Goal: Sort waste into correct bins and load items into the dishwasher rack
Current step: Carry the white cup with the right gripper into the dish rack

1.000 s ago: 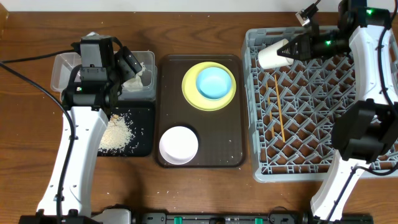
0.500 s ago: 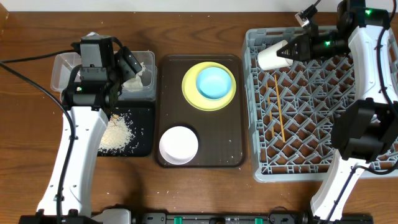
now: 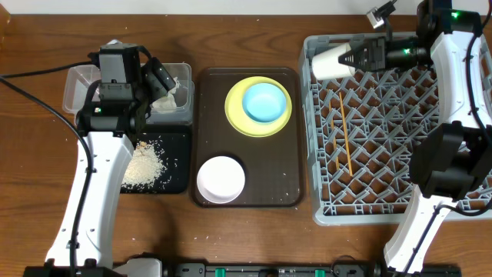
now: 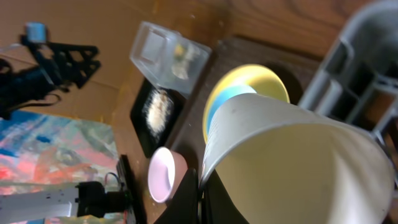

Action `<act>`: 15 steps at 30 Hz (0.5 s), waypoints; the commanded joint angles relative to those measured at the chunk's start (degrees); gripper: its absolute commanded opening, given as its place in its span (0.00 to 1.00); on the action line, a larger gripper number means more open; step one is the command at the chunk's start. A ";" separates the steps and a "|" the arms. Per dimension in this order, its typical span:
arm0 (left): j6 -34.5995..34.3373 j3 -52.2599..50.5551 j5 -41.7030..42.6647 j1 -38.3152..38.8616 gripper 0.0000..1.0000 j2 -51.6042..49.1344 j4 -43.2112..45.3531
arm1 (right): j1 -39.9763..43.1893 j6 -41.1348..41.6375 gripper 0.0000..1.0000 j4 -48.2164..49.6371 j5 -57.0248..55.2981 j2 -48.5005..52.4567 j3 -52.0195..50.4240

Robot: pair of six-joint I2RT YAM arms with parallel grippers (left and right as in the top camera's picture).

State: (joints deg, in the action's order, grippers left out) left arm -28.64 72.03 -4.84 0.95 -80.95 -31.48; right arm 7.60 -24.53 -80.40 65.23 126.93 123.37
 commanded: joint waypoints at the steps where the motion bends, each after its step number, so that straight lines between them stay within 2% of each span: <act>1: 0.13 0.85 -0.31 -0.28 0.95 -0.31 0.04 | 0.37 -1.42 0.01 0.87 5.75 0.11 -0.11; 6: 0.13 0.85 -0.31 -0.28 0.95 -0.31 0.04 | -0.61 -4.87 0.01 1.55 7.34 1.46 -0.17; 11: 0.13 0.85 -0.31 -0.28 0.95 -0.31 0.04 | -2.19 -4.94 0.01 1.97 7.50 5.46 -0.17; 15: 0.13 0.85 -0.31 -0.28 0.95 -0.31 0.04 | -2.62 -4.94 0.01 4.39 12.04 9.75 -0.17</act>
State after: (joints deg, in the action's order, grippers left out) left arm -28.67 72.03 -4.84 0.95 -80.95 -31.48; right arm 5.52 -28.01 -76.53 71.99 133.58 123.37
